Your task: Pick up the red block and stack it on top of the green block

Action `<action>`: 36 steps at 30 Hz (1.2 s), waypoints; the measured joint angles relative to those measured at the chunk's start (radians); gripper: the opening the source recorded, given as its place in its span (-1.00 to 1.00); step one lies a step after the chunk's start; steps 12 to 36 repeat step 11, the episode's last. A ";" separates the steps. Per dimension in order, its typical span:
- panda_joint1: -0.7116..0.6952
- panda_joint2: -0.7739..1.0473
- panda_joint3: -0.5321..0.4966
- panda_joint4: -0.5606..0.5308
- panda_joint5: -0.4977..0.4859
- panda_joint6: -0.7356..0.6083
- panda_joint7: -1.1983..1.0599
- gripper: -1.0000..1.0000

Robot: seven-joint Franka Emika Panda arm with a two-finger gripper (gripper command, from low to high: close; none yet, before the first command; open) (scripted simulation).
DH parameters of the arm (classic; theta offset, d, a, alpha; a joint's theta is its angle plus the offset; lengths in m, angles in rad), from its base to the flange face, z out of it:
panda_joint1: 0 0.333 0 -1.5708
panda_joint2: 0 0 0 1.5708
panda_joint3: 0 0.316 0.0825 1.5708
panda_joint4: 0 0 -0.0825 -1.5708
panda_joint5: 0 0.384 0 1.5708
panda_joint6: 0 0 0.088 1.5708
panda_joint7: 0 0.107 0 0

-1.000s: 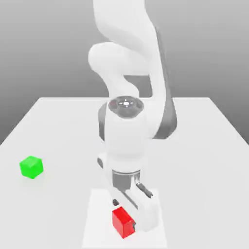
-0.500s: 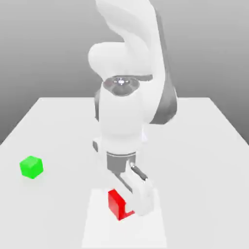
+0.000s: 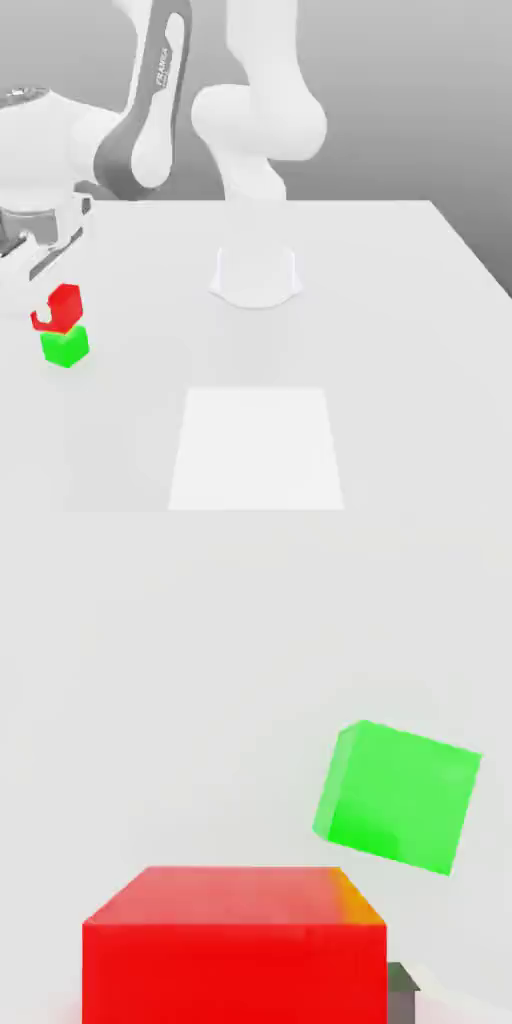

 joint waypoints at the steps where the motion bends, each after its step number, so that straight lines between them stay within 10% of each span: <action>1: -0.011 0.005 -0.016 -0.006 0.010 0.010 -0.009 -1.00; 7: -0.006 0.180 -0.019 -0.005 0.135 0.179 -0.099 -1.00; 8: -0.013 0.212 -0.007 -0.004 0.161 0.209 -0.117 1.00; 36: -0.013 0.212 -0.007 -0.004 0.161 0.209 -0.117 1.00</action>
